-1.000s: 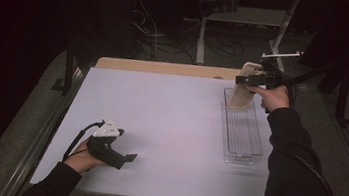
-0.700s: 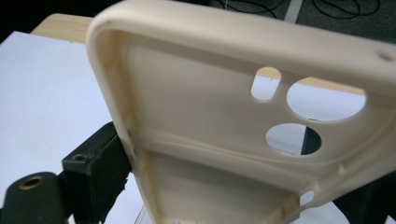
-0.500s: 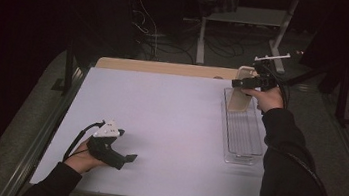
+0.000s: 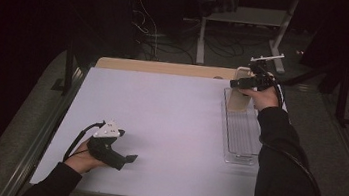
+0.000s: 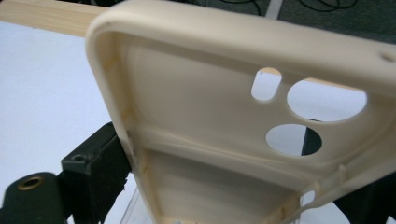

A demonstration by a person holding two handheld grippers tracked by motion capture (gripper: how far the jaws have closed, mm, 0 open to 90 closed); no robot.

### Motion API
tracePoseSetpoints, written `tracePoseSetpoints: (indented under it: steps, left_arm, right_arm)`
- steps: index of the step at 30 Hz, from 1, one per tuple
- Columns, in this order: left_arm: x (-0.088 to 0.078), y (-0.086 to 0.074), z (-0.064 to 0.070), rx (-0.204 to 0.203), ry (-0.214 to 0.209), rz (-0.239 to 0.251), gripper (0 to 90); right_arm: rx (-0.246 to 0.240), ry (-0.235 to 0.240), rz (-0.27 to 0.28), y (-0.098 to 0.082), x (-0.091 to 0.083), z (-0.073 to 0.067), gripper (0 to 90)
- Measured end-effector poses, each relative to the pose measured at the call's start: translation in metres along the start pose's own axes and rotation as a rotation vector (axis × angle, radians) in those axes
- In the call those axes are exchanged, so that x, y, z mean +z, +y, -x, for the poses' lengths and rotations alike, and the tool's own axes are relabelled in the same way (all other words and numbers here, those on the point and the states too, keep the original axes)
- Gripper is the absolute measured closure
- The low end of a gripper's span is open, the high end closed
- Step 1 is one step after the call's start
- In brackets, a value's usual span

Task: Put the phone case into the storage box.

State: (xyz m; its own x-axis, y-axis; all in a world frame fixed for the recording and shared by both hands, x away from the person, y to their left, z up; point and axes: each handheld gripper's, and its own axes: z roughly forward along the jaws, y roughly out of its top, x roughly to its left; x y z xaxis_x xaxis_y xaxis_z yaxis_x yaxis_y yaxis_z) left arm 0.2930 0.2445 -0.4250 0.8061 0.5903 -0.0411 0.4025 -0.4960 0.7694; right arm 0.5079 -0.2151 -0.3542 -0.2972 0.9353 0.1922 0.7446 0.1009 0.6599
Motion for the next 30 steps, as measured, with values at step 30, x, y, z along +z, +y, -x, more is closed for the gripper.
tracePoseSetpoints:
  steps: [30]
  left_arm:
    - [0.0,0.0,0.001,0.012,-0.008,-0.001,0.0]
  right_arm:
    - [-0.001,-0.063,-0.036,0.012,0.022,-0.008,9.1]
